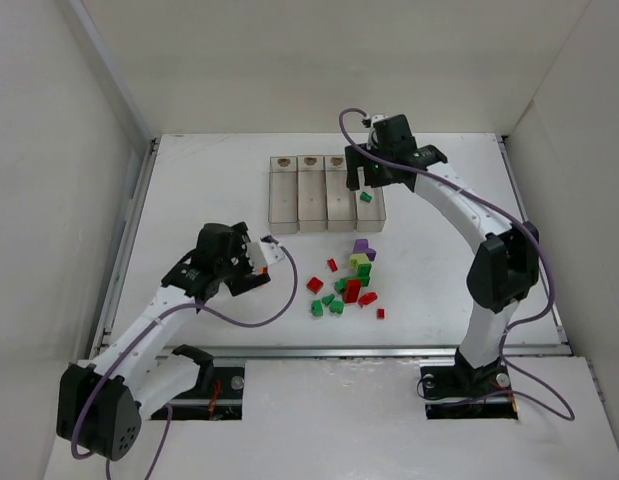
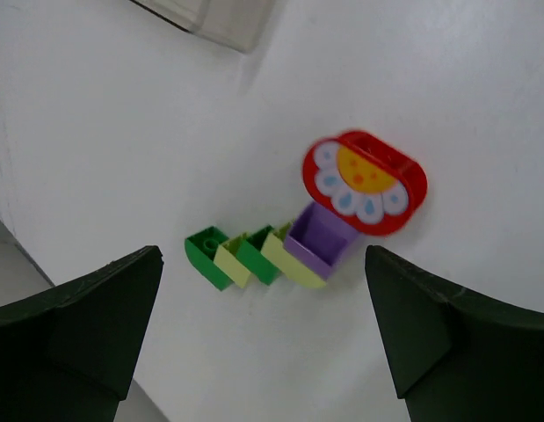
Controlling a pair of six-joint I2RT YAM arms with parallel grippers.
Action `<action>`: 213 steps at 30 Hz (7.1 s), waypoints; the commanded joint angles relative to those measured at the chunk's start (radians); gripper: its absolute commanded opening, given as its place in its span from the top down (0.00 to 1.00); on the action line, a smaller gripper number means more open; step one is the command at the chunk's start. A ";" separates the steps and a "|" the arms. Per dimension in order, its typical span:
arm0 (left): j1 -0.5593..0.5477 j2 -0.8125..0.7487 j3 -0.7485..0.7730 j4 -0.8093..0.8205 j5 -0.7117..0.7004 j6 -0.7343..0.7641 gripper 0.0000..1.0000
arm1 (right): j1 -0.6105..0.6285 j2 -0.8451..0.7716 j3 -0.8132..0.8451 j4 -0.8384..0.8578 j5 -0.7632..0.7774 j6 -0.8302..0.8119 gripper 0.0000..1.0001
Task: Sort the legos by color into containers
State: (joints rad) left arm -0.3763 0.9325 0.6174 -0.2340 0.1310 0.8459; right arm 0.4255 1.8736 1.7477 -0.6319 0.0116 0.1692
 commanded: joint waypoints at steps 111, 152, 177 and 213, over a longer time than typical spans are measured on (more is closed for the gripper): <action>-0.055 0.155 0.476 -0.136 0.445 -0.329 1.00 | 0.090 -0.214 -0.281 0.375 -0.296 -0.159 0.07; -0.082 0.207 0.607 -0.166 0.742 -0.202 1.00 | 0.297 -0.453 -0.390 0.472 -0.751 -0.700 0.28; -0.082 0.180 0.617 -0.185 0.751 -0.149 1.00 | 0.297 -0.403 -0.370 0.382 -0.699 -0.711 1.00; -0.171 -0.089 0.061 0.656 -0.052 -0.070 0.21 | 0.285 -0.304 -0.197 0.589 -0.685 0.130 1.00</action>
State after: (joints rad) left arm -0.5423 0.8669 0.6601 0.3340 0.0566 0.7692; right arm 0.7128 1.5921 1.5570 -0.1463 -0.6548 0.2390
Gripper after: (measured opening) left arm 0.818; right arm 0.420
